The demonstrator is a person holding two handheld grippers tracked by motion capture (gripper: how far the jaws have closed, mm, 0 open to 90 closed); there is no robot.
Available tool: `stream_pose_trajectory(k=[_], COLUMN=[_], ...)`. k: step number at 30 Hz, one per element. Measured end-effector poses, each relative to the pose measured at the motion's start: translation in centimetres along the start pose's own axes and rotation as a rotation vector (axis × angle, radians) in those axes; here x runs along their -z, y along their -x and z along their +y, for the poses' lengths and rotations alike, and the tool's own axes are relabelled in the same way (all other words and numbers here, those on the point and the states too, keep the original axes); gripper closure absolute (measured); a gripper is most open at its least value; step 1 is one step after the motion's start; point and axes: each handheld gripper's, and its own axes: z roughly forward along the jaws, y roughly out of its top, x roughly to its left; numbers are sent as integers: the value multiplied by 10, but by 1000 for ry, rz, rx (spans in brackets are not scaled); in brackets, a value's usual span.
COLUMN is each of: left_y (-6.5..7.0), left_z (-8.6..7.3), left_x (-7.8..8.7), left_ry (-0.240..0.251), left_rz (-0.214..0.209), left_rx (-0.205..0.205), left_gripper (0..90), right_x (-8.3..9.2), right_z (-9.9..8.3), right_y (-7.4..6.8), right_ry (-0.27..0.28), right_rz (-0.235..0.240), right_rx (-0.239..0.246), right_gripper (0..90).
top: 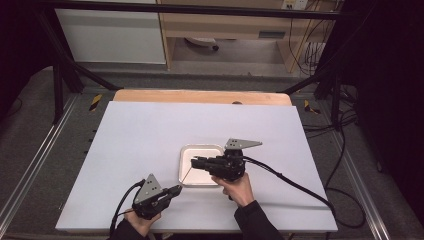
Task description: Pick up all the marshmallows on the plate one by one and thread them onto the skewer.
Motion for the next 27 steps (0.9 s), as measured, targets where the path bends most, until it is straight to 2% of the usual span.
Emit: stream_pose_trajectory(k=[6, 23, 24, 25, 26, 27], left_y=[-1, -1, -1, -1, 0, 2], left_z=[-1, -1, -1, 2, 7, 11], left_x=[0, -2, -2, 1, 3, 2], left_ry=[-11, -22, -14, 26, 44, 46], left_rz=[-2, -2, -1, -17, -12, 1], left_rx=[-7, 5, 2, 11, 15, -1], left_gripper=[888, 887, 887, 887, 887, 887], right_x=[-1, -5, -6, -10, -10, -16], right_z=[-3, -9, -9, -12, -12, -19], right_y=[-1, -3, -3, -2, -2, -1], right_ry=[-3, -6, -13, -64, -64, -93], right_rz=[3, -8, -5, 13, 13, 28], right_rx=[0, 9, 11, 5, 5, -6], right_gripper=[819, 819, 819, 817, 817, 815])
